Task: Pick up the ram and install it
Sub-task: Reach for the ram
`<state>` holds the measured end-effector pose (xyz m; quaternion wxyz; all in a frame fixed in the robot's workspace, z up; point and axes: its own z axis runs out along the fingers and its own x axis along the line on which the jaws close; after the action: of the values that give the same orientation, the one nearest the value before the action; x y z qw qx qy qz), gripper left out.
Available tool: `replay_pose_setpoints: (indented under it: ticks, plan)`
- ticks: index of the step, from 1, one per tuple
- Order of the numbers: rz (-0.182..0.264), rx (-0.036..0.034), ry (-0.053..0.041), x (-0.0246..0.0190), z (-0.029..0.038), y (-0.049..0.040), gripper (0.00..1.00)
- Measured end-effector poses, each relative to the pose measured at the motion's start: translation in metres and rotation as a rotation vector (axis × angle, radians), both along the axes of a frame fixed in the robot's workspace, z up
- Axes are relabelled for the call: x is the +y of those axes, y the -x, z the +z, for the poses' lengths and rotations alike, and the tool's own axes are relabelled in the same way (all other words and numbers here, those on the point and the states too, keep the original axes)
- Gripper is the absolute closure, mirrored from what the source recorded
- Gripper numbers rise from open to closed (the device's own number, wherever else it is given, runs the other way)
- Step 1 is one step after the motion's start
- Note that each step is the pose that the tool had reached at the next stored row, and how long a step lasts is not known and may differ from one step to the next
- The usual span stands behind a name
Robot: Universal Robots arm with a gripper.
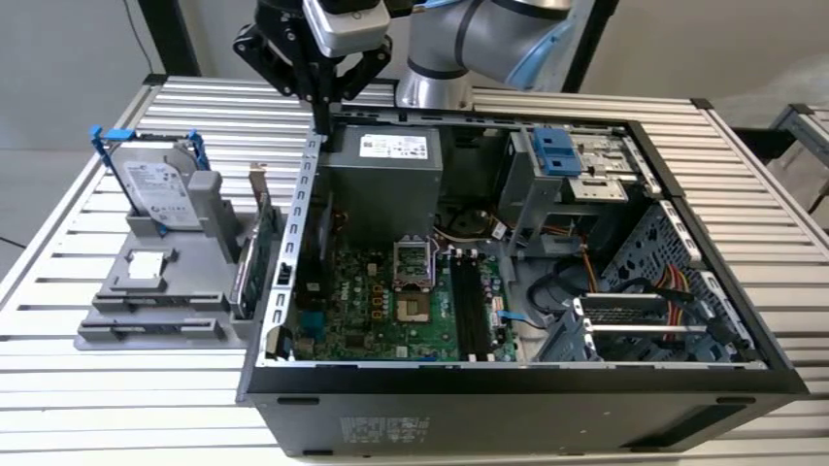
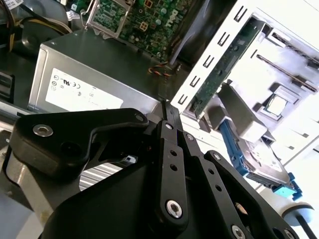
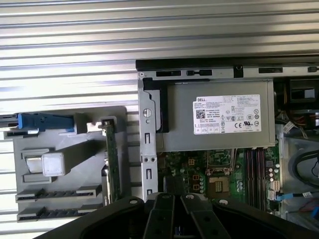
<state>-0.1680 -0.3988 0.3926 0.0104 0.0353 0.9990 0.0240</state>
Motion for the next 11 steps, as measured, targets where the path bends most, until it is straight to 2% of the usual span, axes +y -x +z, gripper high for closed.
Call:
replay_pose_setpoints:
  ticks: [11]
  plan:
    - [0.0,0.0,-0.0001,0.0,0.0,0.0041,1.0]
